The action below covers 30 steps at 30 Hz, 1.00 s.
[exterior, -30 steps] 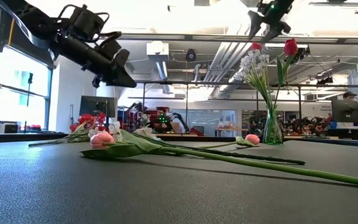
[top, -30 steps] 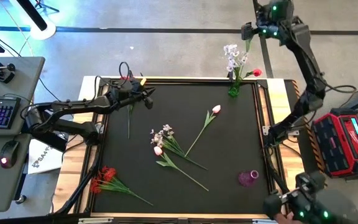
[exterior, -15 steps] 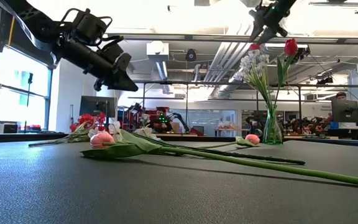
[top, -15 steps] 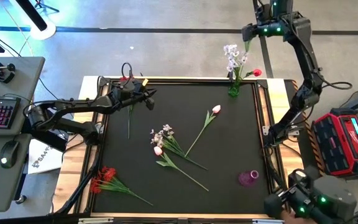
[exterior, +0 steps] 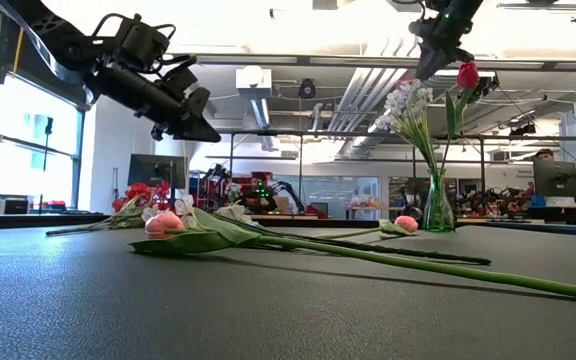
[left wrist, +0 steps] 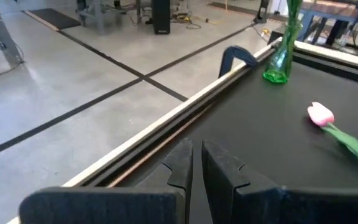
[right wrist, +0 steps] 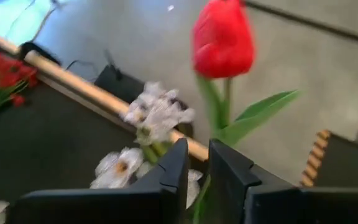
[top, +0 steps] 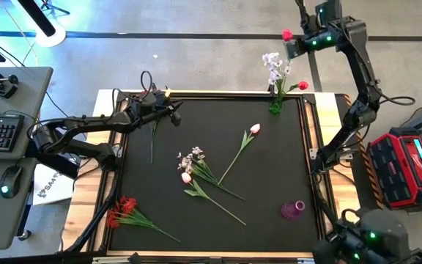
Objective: Sort flowers into vase by color
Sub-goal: Put the red tulip into the green vase
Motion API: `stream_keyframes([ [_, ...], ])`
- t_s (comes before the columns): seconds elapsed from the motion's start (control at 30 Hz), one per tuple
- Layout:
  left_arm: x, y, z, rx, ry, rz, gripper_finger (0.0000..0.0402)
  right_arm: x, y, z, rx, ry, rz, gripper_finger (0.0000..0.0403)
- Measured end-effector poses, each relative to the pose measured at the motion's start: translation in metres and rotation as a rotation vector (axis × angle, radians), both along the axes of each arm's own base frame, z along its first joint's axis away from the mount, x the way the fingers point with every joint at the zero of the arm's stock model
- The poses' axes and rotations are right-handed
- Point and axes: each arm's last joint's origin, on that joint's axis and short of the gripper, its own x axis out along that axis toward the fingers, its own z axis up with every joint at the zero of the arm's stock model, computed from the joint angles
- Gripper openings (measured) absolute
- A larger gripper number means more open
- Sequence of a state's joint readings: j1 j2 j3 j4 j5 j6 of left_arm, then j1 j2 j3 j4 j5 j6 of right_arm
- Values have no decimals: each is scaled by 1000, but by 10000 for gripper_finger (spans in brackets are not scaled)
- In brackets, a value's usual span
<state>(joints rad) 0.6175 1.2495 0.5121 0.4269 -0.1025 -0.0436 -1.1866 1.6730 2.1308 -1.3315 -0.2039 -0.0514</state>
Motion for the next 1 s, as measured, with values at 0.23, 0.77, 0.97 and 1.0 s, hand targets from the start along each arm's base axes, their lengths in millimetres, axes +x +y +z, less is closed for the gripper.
stream_keyframes([
  [0.23,-2,4,1,1,-17,4,21,-3,15,25,-26,-108,43,64],
  [0.77,-8,14,1,6,-38,50,21,17,-46,-1,-173,-34,66,287],
  [0.97,-6,12,1,-45,-79,31,21,17,-57,-10,-132,-48,27,242],
  [1.0,-6,12,1,-50,-83,33,21,16,-56,-9,-134,-49,26,226],
])
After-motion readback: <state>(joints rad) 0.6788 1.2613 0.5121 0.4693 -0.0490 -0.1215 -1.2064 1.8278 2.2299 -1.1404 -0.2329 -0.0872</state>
